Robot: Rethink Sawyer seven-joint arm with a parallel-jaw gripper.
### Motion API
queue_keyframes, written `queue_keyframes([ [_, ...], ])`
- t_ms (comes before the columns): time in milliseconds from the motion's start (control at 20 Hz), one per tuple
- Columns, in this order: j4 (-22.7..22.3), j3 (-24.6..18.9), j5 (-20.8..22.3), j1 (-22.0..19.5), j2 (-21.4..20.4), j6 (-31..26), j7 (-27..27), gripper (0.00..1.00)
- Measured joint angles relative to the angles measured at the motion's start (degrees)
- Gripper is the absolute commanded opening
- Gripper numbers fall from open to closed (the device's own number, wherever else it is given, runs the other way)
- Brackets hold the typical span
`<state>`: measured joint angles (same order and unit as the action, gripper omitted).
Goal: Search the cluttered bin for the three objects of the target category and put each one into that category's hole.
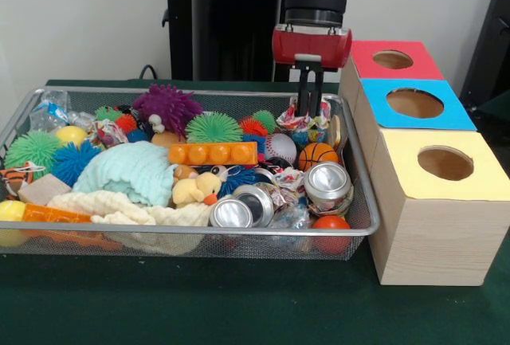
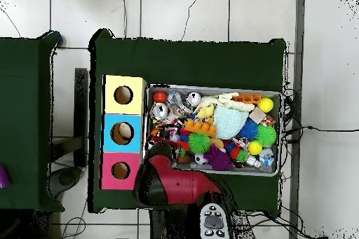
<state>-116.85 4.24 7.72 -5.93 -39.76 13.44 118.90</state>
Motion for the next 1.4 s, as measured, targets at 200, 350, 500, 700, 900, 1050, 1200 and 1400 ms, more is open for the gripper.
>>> queue_keyframes([
  [200,0.22,-0.05,-1.93,0.62,-2.55,-4.56,0.00,0.00],
  [350,0.45,-0.12,-2.85,0.98,-3.41,-5.26,0.00,0.00],
  [500,0.80,-0.17,-3.56,1.22,-3.52,-5.27,0.00,0.00],
  [700,1.40,-0.18,-5.31,2.05,-3.24,-5.27,0.00,0.00],
  [900,1.96,-0.23,-8.14,3.66,-2.84,-5.27,0.00,0.00],
  [1050,2.25,-0.27,-9.79,4.65,-2.86,-5.28,0.00,0.00],
  [1200,2.73,-0.27,-11.96,6.00,-2.85,-5.30,0.00,0.00],
  [1400,3.40,-0.17,-13.99,7.45,-2.84,-5.67,0.00,0.00],
])
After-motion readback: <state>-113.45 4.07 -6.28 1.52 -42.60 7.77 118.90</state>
